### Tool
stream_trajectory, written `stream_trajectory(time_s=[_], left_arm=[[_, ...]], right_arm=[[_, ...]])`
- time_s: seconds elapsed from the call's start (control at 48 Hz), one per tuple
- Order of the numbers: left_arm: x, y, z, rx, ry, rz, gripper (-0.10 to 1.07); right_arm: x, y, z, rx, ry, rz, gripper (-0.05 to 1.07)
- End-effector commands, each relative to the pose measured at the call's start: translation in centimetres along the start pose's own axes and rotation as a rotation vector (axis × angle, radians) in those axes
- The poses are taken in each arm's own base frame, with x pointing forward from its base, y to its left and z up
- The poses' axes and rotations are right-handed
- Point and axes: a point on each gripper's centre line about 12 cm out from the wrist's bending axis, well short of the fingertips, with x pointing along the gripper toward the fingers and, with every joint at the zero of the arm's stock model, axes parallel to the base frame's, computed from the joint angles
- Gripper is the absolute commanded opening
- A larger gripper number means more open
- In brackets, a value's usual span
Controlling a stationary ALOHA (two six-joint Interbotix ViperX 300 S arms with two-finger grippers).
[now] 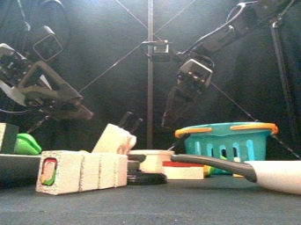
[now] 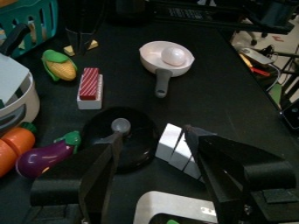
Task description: Grab pot lid
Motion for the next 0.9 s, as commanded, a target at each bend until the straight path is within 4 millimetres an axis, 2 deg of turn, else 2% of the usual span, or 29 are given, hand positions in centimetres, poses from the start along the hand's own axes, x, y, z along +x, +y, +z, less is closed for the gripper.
stream_trajectory(time_s=[0.0, 0.292, 0.5, 0.708, 0.875], left_arm=[[0.2, -0.1, 0.4, -0.001, -0.015, -0.004, 0.93], [0.1, -0.2, 0.9, 0.003, -0.036, -0.006, 0.93], [-0.2, -0.3, 1.3, 0.002, -0.053, -0.013, 0.93], [-0.3, -0.3, 1.1, 0.001, -0.043, -0.014, 0.93], [-0.3, -0.3, 0.9, 0.002, -0.039, -0.015, 0.93]], right_arm=[[-1.6, -0.3, 1.5, 0.018, -0.087, 0.002, 0.50], [-2.1, 0.4, 3.0, 0.111, -0.262, 0.060, 0.51], [-1.1, 0.9, 2.9, 0.189, -0.318, 0.092, 0.53], [0.3, 1.2, 1.8, 0.207, -0.281, 0.097, 0.65], [1.1, 1.6, 1.8, 0.207, -0.273, 0.105, 0.74]])
